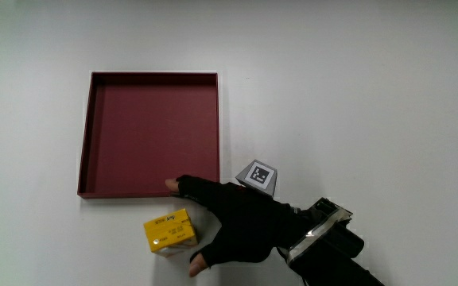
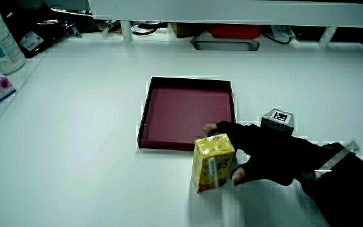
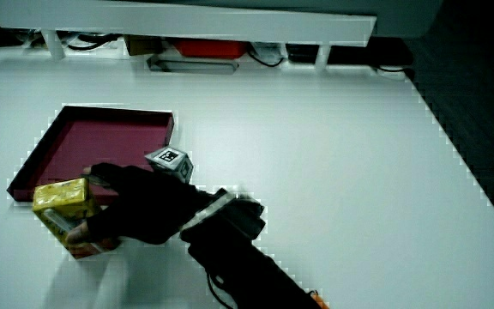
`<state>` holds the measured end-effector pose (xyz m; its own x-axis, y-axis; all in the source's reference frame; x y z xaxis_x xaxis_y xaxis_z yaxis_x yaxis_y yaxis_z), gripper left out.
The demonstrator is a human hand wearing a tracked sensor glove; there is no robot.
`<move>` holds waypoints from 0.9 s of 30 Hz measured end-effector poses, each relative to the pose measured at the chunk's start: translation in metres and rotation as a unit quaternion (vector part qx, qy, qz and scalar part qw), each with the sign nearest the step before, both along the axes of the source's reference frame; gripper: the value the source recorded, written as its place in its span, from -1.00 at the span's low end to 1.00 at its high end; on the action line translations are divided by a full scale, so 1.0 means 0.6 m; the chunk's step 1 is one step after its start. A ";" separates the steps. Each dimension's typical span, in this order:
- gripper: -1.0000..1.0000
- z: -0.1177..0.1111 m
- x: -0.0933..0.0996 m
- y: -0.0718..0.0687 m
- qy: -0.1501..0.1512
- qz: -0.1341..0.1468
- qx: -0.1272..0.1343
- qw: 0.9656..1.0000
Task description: Pick ice redtea
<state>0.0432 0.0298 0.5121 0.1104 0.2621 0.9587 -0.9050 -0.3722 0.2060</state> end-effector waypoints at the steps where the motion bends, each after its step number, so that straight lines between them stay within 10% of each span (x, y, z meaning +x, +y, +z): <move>1: 0.20 -0.002 0.000 -0.001 0.002 0.004 0.002 1.000; 15: 0.67 0.002 0.007 0.003 -0.042 0.090 0.021 0.995; 27: 1.00 0.005 0.006 0.008 -0.054 0.111 0.036 0.992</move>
<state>0.0467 0.0345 0.5150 -0.0456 0.1982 0.9791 -0.8147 -0.5745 0.0783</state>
